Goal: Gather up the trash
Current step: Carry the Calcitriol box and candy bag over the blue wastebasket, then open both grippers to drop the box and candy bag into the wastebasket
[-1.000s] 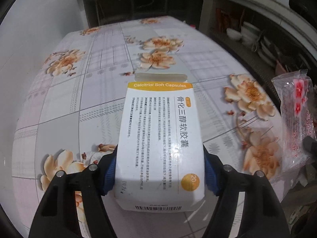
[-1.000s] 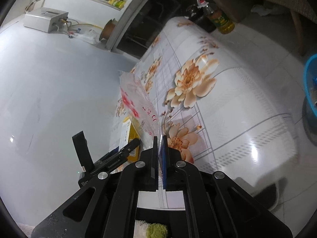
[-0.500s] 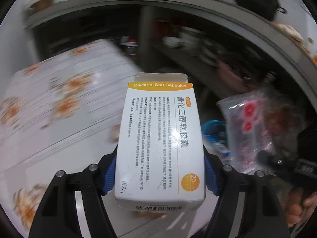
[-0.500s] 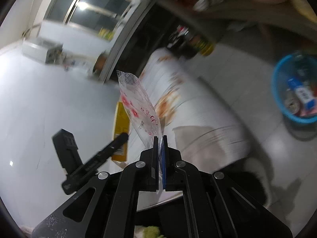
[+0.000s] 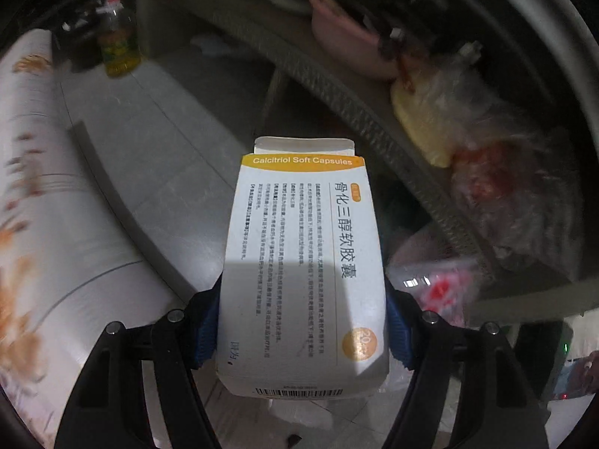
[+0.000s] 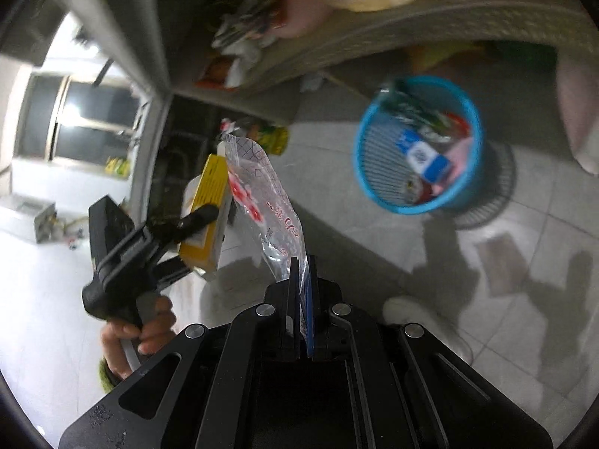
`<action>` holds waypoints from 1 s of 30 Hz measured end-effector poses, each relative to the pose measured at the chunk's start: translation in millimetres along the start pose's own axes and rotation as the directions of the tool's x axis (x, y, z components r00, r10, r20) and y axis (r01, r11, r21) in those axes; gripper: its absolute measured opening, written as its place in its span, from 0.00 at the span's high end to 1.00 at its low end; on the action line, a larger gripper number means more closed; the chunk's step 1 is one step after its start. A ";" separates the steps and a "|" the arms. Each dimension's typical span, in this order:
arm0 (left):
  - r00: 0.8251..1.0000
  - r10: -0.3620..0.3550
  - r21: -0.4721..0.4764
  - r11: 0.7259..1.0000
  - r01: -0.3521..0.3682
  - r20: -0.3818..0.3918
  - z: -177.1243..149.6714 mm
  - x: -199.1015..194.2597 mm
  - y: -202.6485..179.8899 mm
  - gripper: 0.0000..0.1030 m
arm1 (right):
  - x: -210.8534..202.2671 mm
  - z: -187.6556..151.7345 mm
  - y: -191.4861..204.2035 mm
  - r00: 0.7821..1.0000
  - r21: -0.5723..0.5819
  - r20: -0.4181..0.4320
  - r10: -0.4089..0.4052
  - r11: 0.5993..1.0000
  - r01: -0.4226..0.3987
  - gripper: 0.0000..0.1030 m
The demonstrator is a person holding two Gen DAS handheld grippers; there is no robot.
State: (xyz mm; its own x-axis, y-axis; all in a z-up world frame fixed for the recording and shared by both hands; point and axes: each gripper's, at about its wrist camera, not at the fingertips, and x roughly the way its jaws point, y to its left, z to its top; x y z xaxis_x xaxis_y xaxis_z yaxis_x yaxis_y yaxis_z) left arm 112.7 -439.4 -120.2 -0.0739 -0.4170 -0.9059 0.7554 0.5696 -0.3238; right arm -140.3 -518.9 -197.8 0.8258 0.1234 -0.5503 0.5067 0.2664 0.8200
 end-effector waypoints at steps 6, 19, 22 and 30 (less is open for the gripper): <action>0.999 0.044 -0.023 0.999 -0.044 -0.025 30.3 45.5 -13.3 0.26 | -3.2 13.6 -26.2 0.999 0.069 0.023 -0.032 0.997 0.030 0.99; 0.997 0.034 -0.069 0.997 -0.029 0.063 41.3 47.4 -0.9 0.09 | 7.6 22.0 -62.0 0.990 0.126 -0.001 -0.138 0.983 0.137 0.99; 0.996 0.017 -0.053 0.998 -0.012 0.093 35.6 27.0 0.3 0.09 | 8.0 26.6 -63.5 0.979 0.117 0.011 -0.205 0.972 0.202 0.99; 0.985 0.010 0.077 0.997 -0.024 0.171 1.2 -49.5 -4.9 0.09 | 46.2 51.9 -83.6 0.944 0.155 0.019 -0.328 0.934 0.321 0.99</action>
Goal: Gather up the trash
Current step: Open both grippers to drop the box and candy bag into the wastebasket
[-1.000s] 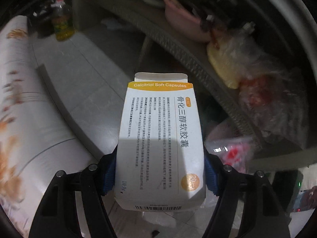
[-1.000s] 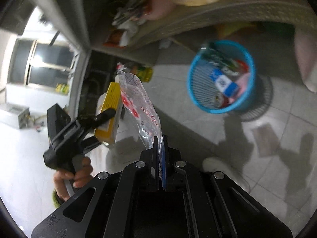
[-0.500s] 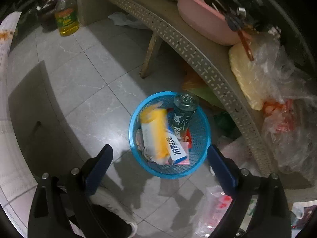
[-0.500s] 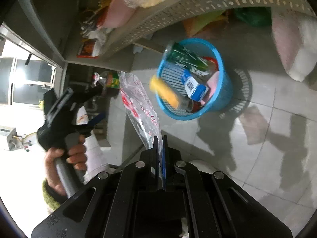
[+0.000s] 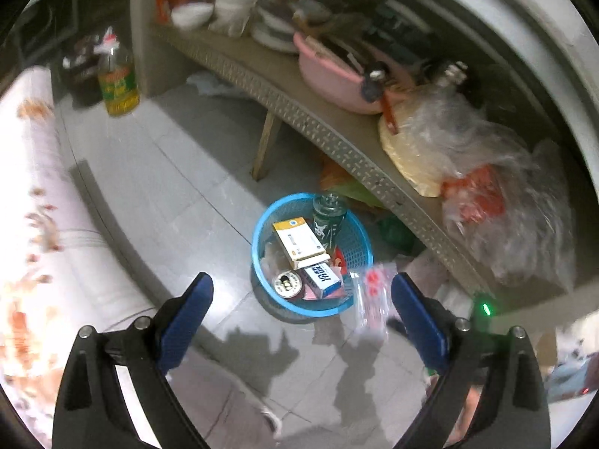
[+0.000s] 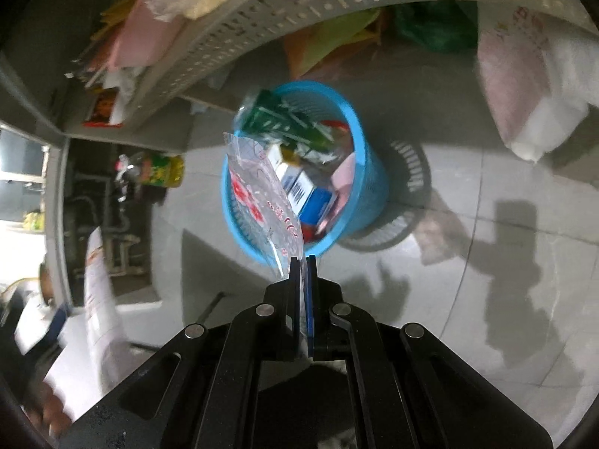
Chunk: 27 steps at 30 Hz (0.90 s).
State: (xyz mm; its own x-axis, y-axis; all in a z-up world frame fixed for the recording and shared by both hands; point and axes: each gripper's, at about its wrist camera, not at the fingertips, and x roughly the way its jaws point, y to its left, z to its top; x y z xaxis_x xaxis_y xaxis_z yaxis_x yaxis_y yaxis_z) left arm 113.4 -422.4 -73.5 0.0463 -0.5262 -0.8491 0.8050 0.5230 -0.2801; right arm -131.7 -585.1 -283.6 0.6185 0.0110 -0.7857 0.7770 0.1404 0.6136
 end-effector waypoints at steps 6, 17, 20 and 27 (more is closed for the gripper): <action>0.998 -0.015 0.012 1.000 0.014 0.062 -28.2 -54.8 17.7 0.09 | 27.5 32.2 14.8 0.985 -0.052 0.099 -0.141 0.988 0.146 0.94; 0.984 0.049 -0.031 0.999 -0.045 0.170 -77.6 -99.7 49.8 0.08 | 51.6 34.8 -8.5 0.952 -0.078 0.121 -0.281 0.953 0.291 0.63; 0.983 0.037 -0.027 0.999 -0.033 0.178 -88.6 -104.2 51.2 0.08 | 31.6 20.1 -5.6 0.952 -0.089 0.150 -0.268 0.955 0.283 0.63; 0.978 -0.052 0.007 0.999 0.052 0.200 -113.8 -107.8 47.0 0.08 | -12.4 -59.3 33.0 0.950 -0.304 0.203 -0.238 0.907 0.292 0.52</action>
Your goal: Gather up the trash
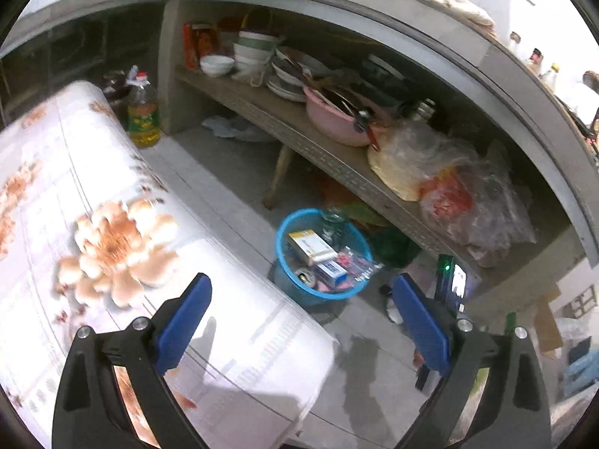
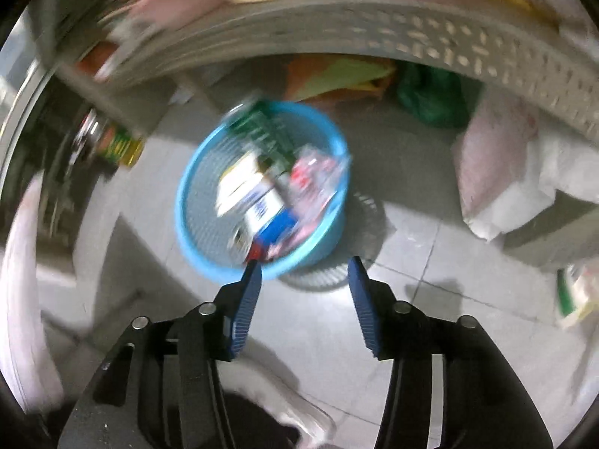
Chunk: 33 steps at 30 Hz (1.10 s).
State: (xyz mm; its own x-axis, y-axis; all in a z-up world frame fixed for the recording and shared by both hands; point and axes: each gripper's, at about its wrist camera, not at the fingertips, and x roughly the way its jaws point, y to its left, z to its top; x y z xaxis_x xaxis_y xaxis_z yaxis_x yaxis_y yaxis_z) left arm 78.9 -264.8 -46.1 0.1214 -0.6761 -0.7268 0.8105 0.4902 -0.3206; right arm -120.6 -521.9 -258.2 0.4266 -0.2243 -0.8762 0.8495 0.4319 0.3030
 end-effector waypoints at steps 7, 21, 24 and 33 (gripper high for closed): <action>0.998 -0.030 -0.005 1.000 0.030 0.056 -17.3 -30.2 0.7 0.08 | -61.4 -46.6 57.5 0.998 -0.264 0.051 0.028 0.964 -0.013 0.33; 0.977 0.123 -0.174 0.980 -0.093 0.172 -53.5 -109.3 26.7 0.06 | -194.1 -95.5 150.2 0.949 -0.513 0.304 0.083 0.854 0.090 0.08; 0.972 0.166 -0.196 0.972 -0.133 0.165 -62.3 -118.8 27.3 0.06 | -205.0 -108.4 157.8 0.952 -0.521 0.294 0.082 0.849 0.087 0.08; 0.917 0.376 -0.213 0.914 -0.345 0.130 -88.4 -136.8 22.5 0.05 | -239.4 -128.3 178.1 0.913 -0.555 0.391 0.117 0.821 0.133 0.08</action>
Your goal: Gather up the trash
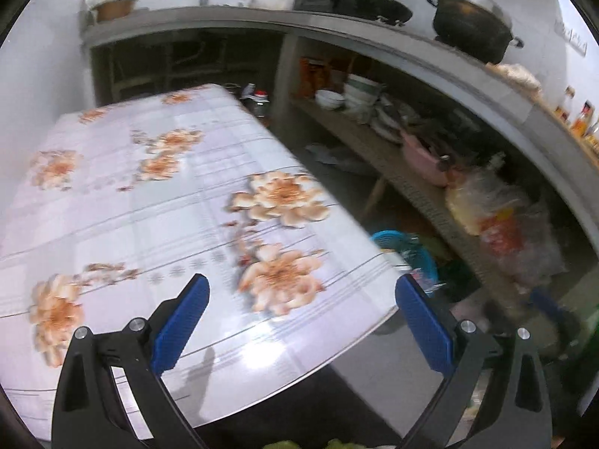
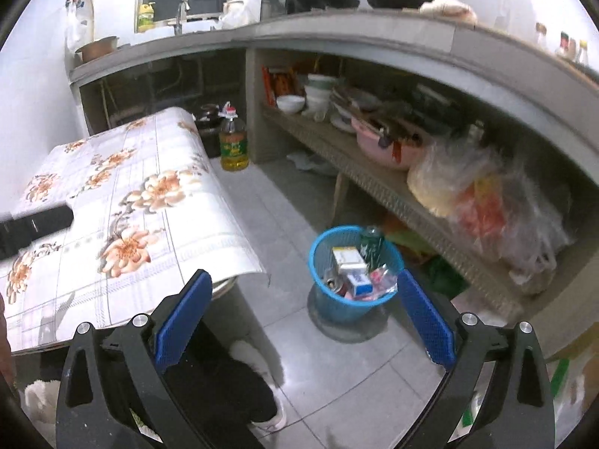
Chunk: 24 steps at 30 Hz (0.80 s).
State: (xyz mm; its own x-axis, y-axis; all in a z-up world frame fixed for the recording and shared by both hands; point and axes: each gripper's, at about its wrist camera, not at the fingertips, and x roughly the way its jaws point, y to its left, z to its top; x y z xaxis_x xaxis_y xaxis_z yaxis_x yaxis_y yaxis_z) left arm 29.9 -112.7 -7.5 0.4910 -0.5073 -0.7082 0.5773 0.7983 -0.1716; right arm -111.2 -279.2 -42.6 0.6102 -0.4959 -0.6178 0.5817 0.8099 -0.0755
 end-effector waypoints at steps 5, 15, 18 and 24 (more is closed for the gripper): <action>0.997 0.063 0.001 0.998 -0.063 0.041 -0.5 -12.1 2.7 0.05 | -10.4 7.0 0.8 0.999 0.005 0.039 0.014 1.000 -0.014 0.08; 0.976 0.219 -0.003 0.976 -0.219 0.003 -9.6 -3.3 -11.0 0.05 | -4.7 5.1 -1.0 0.999 0.035 0.018 0.049 0.998 -0.050 0.08; 0.971 0.237 0.029 0.971 -0.237 -0.033 -21.3 4.8 -17.2 0.05 | 2.7 -1.4 -5.0 0.999 0.040 -0.020 0.033 0.999 -0.032 0.08; 0.959 0.277 0.105 0.957 -0.270 -0.066 -27.6 18.2 -31.1 0.05 | 9.1 -12.7 -22.0 0.997 0.042 -0.051 -0.058 0.997 0.061 0.08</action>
State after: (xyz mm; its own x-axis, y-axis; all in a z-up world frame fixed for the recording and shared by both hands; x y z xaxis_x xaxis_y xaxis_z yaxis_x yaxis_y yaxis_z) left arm 2.8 -137.7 -34.0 0.5879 -0.2434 -0.7714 0.4885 0.8670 0.0987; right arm -125.3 -297.5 -56.6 0.5468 -0.5258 -0.6516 0.6395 0.7646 -0.0802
